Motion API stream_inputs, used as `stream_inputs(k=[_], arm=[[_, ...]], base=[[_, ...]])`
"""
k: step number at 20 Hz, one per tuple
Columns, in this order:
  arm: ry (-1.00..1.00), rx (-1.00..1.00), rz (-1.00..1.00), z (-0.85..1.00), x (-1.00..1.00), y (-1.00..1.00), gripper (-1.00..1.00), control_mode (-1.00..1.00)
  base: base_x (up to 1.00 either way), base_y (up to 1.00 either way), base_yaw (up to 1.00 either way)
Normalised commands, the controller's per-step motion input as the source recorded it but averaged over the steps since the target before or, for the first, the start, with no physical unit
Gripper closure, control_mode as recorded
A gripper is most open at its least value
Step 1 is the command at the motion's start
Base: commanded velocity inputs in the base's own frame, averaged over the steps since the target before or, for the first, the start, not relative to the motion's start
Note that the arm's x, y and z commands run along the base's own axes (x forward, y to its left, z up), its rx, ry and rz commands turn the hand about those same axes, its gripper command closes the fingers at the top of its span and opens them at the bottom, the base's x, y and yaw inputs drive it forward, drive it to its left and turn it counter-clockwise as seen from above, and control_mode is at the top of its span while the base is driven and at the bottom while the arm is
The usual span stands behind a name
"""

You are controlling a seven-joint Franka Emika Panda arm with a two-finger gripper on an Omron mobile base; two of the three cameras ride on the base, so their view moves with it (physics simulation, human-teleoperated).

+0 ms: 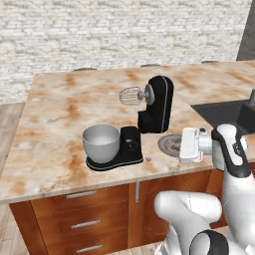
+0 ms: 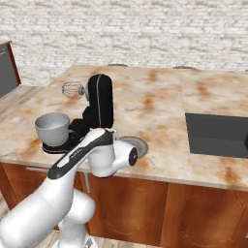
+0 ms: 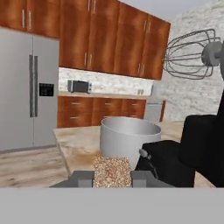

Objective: Add butter and sugar cubes to the stand mixer bowl and then turn on the stand mixer to begin making frosting.

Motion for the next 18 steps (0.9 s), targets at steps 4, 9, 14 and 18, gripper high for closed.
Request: stream_inputs(k=[4,9,14,18], arm=[[0.26,-0.02,-0.09,0.91,-0.53,0.77,1.00,-1.00],[0.32,-0.08,-0.11,0.61,-0.06,0.76,1.00,-1.00],[0.37,-0.15,-0.14,0.47,0.29,0.67,1.00,-1.00],[0.40,-0.18,-0.15,0.10,0.30,0.59,1.00,-1.00]], base=[[0.00,0.00,0.00],[0.00,0.00,0.00],[0.00,0.00,0.00],[0.00,0.00,0.00]])
